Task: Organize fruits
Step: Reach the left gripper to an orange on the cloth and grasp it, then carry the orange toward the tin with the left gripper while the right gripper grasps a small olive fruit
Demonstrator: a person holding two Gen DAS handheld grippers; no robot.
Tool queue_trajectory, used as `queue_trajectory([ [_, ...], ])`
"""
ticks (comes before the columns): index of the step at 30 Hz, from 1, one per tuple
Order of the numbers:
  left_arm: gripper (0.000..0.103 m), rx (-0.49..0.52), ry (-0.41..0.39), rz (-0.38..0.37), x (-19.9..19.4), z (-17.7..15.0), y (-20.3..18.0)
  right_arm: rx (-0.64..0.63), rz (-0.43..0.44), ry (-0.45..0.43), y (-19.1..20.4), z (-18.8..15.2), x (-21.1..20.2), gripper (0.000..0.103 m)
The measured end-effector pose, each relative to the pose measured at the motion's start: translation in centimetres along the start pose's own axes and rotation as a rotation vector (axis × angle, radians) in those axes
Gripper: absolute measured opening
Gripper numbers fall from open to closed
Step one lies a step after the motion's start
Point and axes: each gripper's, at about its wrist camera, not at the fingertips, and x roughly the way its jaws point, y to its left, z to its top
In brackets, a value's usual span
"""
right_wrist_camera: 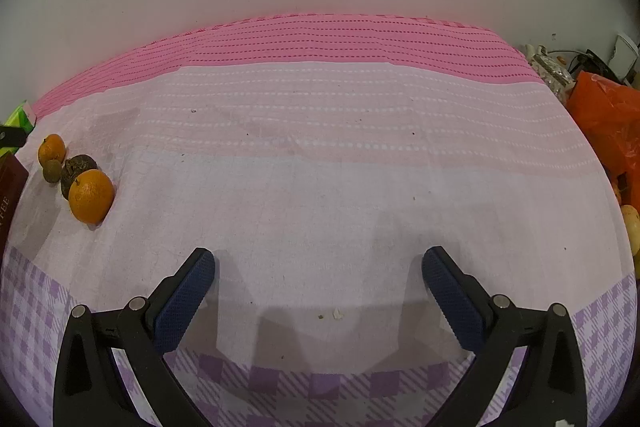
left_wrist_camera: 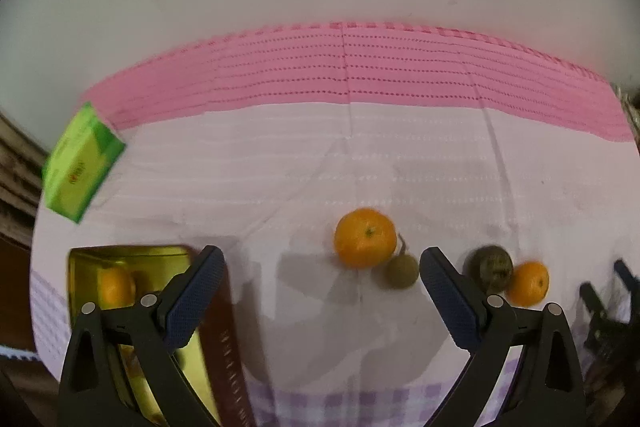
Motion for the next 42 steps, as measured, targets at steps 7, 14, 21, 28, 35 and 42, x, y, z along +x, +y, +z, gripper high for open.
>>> queue_trajectory([
  [7,0.098,0.028,0.035,-0.034,2.5,0.7,-1.4,0.001,0.000,0.001,-0.2,0.2,0.1,0.103],
  [14,0.044,-0.019,0.089,-0.138,5.3,0.0,-0.8,0.001,-0.001,0.001,-0.1,0.2,0.0,0.103],
  [21,0.042,-0.119,0.038,-0.211,2.5,-0.7,0.6,0.001,-0.002,0.002,-0.1,0.2,0.1,0.103],
  [28,0.042,-0.148,-0.047,-0.255,-3.8,-2.2,1.7,0.008,0.020,-0.007,-0.3,0.3,0.0,0.103],
  [35,0.042,-0.136,-0.038,-0.297,-6.3,-5.0,2.2,0.001,0.034,-0.010,0.2,0.4,0.0,0.103],
  [42,0.042,-0.157,-0.067,-0.274,-7.4,-8.2,4.1,0.031,0.248,-0.103,2.6,2.1,-3.4,0.084],
])
